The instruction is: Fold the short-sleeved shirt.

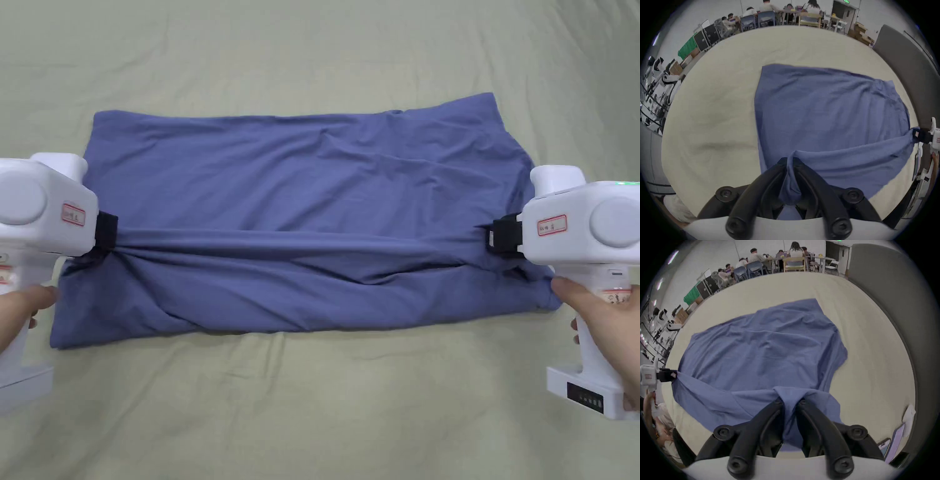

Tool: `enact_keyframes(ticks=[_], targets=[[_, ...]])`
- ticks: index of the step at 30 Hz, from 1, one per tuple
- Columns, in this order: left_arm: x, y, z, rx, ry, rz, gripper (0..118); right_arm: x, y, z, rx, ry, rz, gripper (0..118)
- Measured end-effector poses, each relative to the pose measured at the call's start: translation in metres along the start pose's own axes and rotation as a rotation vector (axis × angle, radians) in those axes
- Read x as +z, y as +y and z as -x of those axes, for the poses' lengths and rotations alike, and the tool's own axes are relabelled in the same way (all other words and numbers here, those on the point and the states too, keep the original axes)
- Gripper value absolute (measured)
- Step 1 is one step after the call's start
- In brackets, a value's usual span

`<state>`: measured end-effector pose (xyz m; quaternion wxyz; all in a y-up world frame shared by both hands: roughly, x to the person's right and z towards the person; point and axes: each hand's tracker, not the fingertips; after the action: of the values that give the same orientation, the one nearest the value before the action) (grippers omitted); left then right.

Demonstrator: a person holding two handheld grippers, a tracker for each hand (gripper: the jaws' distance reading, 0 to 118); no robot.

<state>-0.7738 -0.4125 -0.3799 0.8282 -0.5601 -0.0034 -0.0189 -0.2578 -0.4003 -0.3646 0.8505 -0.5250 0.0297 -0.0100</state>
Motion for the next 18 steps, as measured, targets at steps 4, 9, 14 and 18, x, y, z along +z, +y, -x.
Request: enact_keyframes(ticks=[4, 9, 14, 18], targets=[[-0.018, -0.007, -0.002, -0.014, 0.008, 0.030, 2, -0.015, -0.004, 0.003, 0.030, -0.013, 0.032, 14], [-0.016, -0.008, -0.008, -0.031, 0.032, 0.016, 5, -0.019, -0.007, 0.007, 0.040, -0.039, 0.016, 33], [0.005, -0.017, -0.002, -0.007, 0.046, -0.045, 87, -0.009, -0.015, 0.005, -0.013, 0.003, -0.028, 118], [0.062, -0.047, -0.003, -0.025, 0.101, -0.213, 87, 0.034, -0.034, 0.000, -0.056, 0.044, -0.102, 118]])
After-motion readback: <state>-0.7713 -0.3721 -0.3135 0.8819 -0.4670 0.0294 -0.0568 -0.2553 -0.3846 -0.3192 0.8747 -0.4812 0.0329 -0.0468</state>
